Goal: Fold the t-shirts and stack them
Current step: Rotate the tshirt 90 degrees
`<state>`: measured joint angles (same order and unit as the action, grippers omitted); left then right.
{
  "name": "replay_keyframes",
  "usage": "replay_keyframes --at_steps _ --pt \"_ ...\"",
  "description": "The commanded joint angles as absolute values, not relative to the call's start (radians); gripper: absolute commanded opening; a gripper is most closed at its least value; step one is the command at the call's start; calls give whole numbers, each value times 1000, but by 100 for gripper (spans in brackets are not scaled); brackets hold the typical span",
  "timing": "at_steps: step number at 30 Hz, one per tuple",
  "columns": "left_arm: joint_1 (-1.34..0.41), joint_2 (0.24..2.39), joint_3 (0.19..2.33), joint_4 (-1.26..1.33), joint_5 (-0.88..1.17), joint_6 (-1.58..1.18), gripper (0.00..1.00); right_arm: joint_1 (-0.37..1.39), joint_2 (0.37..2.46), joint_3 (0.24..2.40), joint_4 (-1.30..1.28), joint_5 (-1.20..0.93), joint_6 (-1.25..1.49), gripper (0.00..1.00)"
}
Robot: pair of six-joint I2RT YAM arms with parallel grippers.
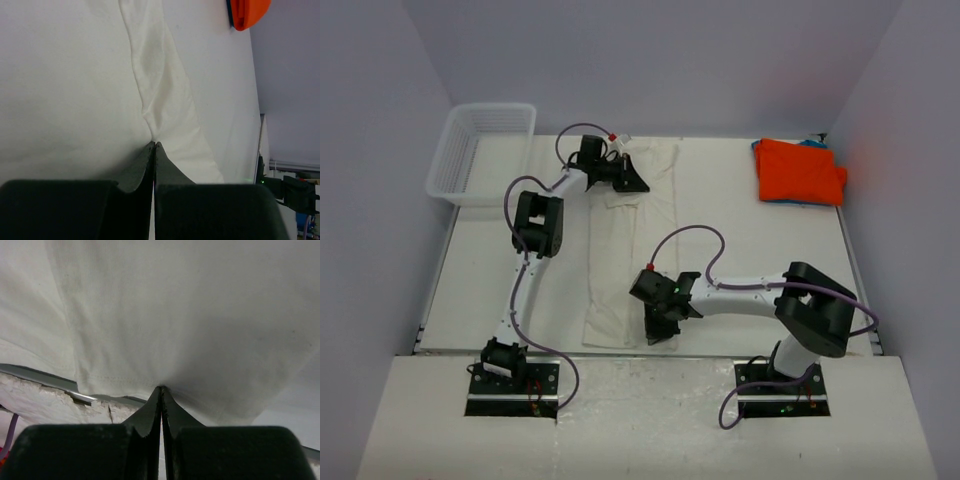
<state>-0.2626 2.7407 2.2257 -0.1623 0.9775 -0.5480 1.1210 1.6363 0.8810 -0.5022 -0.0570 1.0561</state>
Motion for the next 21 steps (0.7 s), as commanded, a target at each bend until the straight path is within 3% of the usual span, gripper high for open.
replay_keyframes --at_steps 1,21 --pt "-216 2790 2276 -158 933 -548 0 1121 1687 884 -598 49 1104 0" --pt "-189 2786 2293 -118 962 -581 0 1075 1666 917 -669 192 1046 0"
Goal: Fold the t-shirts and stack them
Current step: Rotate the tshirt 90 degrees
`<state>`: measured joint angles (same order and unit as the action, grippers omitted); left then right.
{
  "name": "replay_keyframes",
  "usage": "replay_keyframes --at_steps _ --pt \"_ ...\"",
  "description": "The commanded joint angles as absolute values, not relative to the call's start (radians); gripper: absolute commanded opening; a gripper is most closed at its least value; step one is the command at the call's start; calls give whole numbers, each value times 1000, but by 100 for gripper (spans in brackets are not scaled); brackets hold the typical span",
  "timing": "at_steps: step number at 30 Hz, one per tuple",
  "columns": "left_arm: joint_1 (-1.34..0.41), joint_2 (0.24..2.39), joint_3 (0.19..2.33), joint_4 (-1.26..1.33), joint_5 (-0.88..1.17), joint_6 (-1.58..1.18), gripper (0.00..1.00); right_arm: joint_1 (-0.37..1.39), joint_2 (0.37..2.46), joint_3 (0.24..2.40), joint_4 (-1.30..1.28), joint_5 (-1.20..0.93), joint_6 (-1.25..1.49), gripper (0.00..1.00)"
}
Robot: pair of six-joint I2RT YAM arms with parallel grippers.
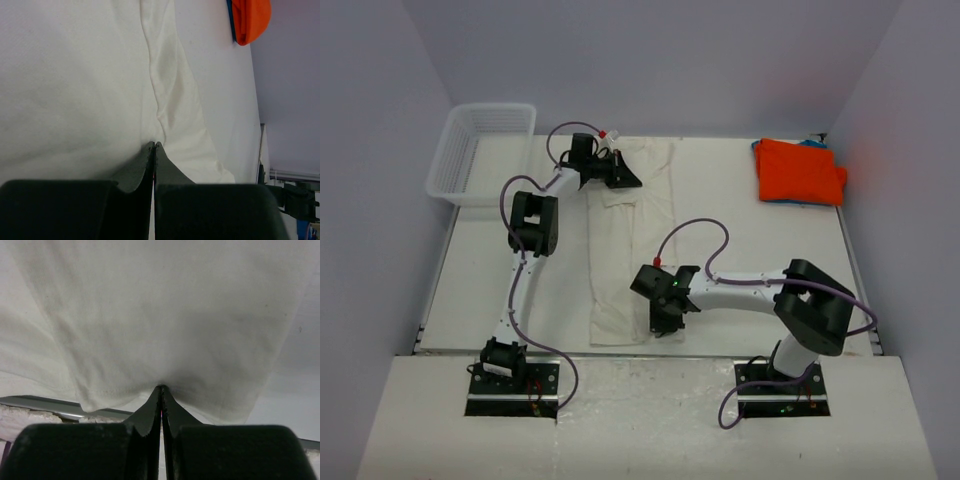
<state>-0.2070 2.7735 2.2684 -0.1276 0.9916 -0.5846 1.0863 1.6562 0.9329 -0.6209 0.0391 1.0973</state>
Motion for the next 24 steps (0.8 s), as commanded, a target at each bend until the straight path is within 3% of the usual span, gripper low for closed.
replay_keyframes --at_steps 1,5,7,10,12,16,17,19,20,24 --pt "-190 2772 2287 -106 966 -587 0 1075 1654 913 -651 198 1022 0" --pt "-202 2698 2260 -98 963 -581 0 1077 1591 930 -624 224 941 1" --pt "-212 2634 2247 -100 960 -578 4 1075 1562 963 -638 241 902 6" --pt "-224 2539 2240 -115 943 -574 15 1083 1523 1030 -695 274 861 18" --pt "-235 2467 2240 -135 934 -568 33 1097 1497 1071 -735 281 853 28" --pt "-256 2337 2229 -219 896 -537 50 1140 1390 1160 -880 308 909 46" --pt "-259 2312 2229 -253 884 -522 58 1143 1370 1157 -894 302 917 50" --pt "-275 2206 2168 -382 781 -468 70 1141 1303 1123 -945 334 963 55" --pt "-284 2166 2133 -423 682 -453 72 1135 1277 1099 -943 339 968 64" --pt "-328 1869 1863 -676 288 -390 72 1075 1172 900 -832 286 976 66"
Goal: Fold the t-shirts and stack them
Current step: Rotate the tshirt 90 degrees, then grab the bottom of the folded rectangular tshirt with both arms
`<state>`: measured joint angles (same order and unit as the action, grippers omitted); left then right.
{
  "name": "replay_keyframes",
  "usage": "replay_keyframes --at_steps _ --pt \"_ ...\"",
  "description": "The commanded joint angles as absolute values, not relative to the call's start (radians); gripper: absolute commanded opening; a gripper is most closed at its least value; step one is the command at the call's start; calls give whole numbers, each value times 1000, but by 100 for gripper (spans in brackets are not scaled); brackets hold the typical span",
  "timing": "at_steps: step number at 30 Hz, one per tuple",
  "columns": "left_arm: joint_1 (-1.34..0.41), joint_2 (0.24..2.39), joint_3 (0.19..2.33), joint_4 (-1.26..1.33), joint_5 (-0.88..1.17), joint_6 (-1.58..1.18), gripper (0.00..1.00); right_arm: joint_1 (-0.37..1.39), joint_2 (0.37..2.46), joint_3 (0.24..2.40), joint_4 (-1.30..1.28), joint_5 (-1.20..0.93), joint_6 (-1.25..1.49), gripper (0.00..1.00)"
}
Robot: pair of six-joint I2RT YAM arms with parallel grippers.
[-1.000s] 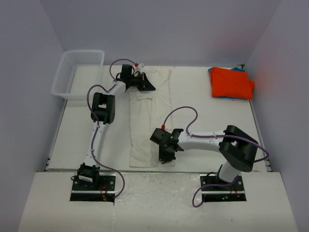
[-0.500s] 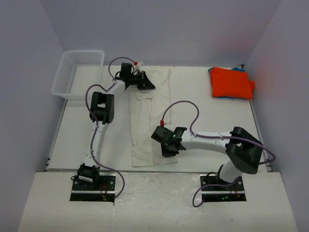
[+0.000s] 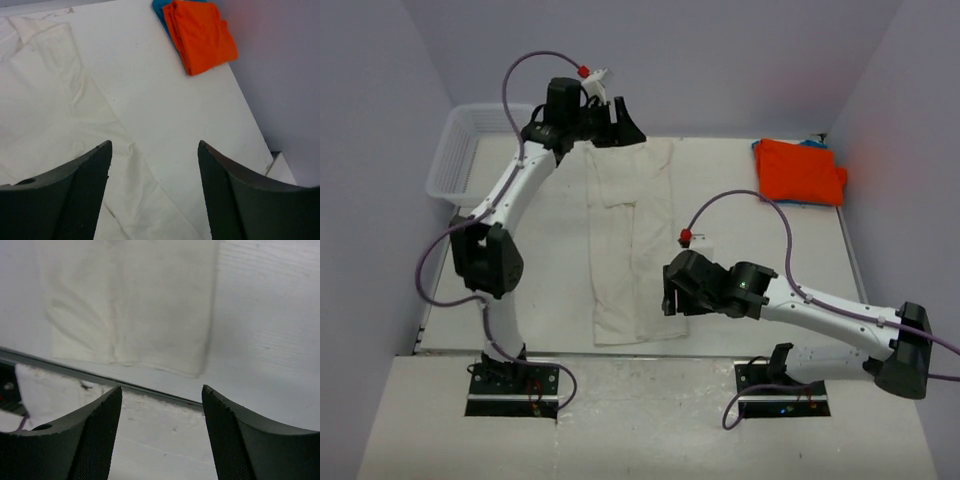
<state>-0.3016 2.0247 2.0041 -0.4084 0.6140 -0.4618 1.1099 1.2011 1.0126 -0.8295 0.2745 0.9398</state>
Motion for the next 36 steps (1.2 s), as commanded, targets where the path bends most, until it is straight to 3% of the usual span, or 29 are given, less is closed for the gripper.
replay_keyframes --at_steps 1,6,12,19,29,36 --pt "-330 1814 1718 -693 237 -400 68 1065 1157 866 -807 273 977 66" --pt "-334 1426 1193 -664 146 -469 64 965 1060 666 -619 161 965 64" --pt "-360 1198 927 -692 137 -529 57 914 1042 543 -433 42 969 61" --pt "-429 1092 813 -690 109 -629 53 907 1078 443 -256 -50 1037 53" --pt "-451 1037 738 -672 155 -635 53 907 1038 319 -262 12 1150 52" --pt "-457 1023 735 -707 144 -640 54 907 1052 276 -215 6 1183 41"
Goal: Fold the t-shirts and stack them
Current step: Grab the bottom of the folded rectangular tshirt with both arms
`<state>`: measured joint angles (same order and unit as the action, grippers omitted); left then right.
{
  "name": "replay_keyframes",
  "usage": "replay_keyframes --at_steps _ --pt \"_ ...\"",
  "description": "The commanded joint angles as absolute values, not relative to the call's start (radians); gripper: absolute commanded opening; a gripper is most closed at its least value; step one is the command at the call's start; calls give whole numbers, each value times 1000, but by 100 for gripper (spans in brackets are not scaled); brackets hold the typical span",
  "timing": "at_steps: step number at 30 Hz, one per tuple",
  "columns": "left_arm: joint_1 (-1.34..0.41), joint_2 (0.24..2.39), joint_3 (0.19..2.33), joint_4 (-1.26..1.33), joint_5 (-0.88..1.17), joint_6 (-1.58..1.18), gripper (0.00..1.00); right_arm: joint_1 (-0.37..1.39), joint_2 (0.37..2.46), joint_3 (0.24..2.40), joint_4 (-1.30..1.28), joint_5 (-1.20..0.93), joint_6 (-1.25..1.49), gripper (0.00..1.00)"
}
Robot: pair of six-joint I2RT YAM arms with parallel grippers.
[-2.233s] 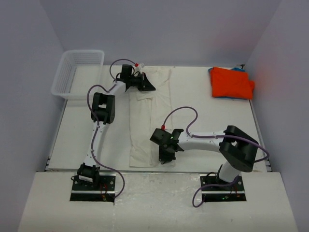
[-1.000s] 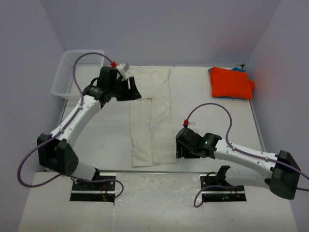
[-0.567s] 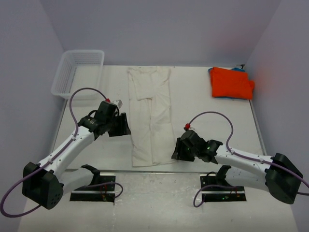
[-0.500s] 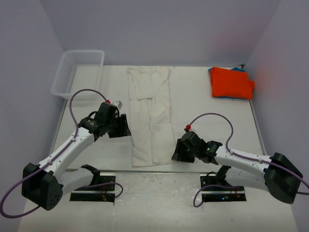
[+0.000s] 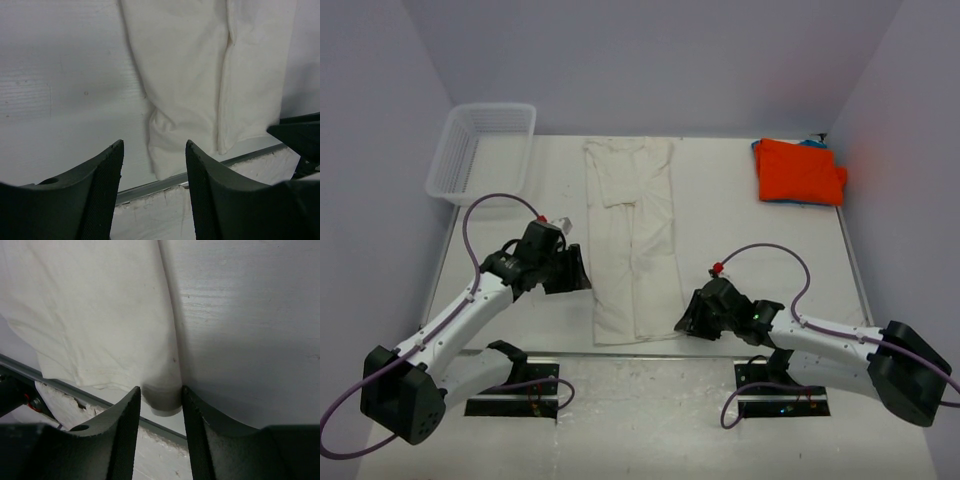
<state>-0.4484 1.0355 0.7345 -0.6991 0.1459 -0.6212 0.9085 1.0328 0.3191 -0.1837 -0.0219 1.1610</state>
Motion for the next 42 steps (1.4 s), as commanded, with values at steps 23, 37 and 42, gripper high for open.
replay_keyframes --at_steps 23,37,42 --pt "-486 986 560 -674 279 -653 61 907 1074 308 -261 57 1164 0" --pt "-503 888 403 -545 377 -788 53 907 1060 284 -242 52 1166 0" --pt "-543 917 399 -546 339 -819 51 907 1042 282 -253 60 1169 0"
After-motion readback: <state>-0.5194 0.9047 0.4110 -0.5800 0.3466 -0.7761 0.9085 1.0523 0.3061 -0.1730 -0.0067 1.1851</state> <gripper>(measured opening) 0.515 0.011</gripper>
